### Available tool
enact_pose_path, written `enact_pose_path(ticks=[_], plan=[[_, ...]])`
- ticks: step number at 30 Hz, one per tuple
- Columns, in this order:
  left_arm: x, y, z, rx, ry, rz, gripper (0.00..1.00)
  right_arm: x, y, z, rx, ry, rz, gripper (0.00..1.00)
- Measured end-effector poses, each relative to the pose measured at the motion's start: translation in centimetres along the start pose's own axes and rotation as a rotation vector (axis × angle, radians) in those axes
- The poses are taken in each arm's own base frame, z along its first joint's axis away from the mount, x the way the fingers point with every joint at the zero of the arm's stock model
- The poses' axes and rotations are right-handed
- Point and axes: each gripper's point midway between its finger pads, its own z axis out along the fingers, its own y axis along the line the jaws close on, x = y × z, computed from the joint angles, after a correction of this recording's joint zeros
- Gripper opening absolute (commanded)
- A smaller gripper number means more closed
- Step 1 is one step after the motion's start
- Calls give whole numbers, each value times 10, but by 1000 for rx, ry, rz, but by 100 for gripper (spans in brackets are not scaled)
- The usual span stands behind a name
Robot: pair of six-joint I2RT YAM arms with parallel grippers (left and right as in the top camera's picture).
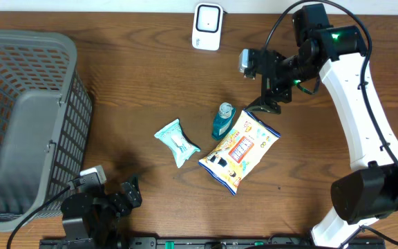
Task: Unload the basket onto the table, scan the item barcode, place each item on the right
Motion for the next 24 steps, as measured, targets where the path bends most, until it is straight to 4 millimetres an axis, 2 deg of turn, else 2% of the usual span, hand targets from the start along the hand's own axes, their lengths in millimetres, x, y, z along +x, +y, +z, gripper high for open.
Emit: enact_pose_path(ticks=[5,8,14,18,24], plan=[[0,0,0,0,0,0,98,-2,5,3,-28,-27,-105,99],[0,0,0,0,0,0,98,2,1,13,-43,-30,-141,99],[0,0,0,0,0,0,98,33,-18,62,-125,-15,-120,99],[0,0,0,0,0,0,98,50,-16,88,-194,3,-105,99],[0,0,0,0,0,0,98,49,-7,92,-233,-8,-119,99]])
